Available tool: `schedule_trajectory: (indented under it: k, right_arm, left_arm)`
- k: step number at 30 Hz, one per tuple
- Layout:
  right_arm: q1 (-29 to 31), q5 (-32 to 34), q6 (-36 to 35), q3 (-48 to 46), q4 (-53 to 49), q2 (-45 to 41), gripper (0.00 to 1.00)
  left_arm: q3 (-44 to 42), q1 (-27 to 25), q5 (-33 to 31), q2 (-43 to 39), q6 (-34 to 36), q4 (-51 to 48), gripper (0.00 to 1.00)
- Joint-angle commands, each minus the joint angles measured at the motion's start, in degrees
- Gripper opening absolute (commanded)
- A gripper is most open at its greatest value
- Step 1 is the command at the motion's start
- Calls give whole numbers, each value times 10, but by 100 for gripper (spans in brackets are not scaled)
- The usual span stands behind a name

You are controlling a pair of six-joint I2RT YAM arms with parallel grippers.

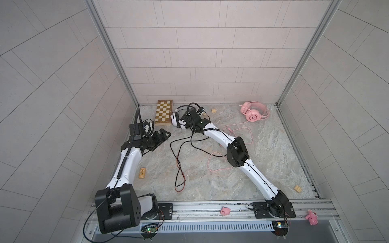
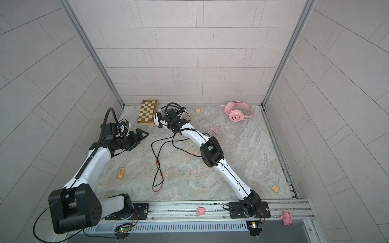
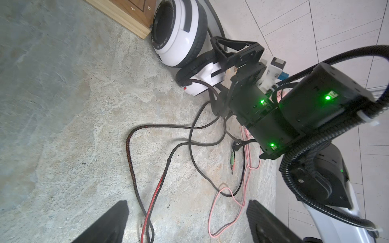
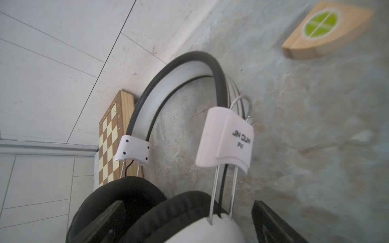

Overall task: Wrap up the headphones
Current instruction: 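Reach the right gripper to the white headphones' headband and grasp it, then lift the white headphones with the right gripper while the left gripper approaches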

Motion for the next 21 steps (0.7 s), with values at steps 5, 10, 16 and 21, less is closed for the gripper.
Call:
schedule_trajectory:
  k: [5,10,16,21]
  right_arm:
    - [3,-41,-91,-67,-72,-38,86]
    - [-3,-60,-168,-171,-76,-111,81]
    - [-17,-109,-224,-267,-69,-163,79]
    - [-20,-110,-261,-284,-87,-180,78]
  left_arm:
    - [-6,3,4,-2,-1,5,94]
    - [-6,3,1,-7,0,2,94]
    - [-6,3,3,-4,-1,1,94]
    - [-6,3,1,-5,-1,1,94]
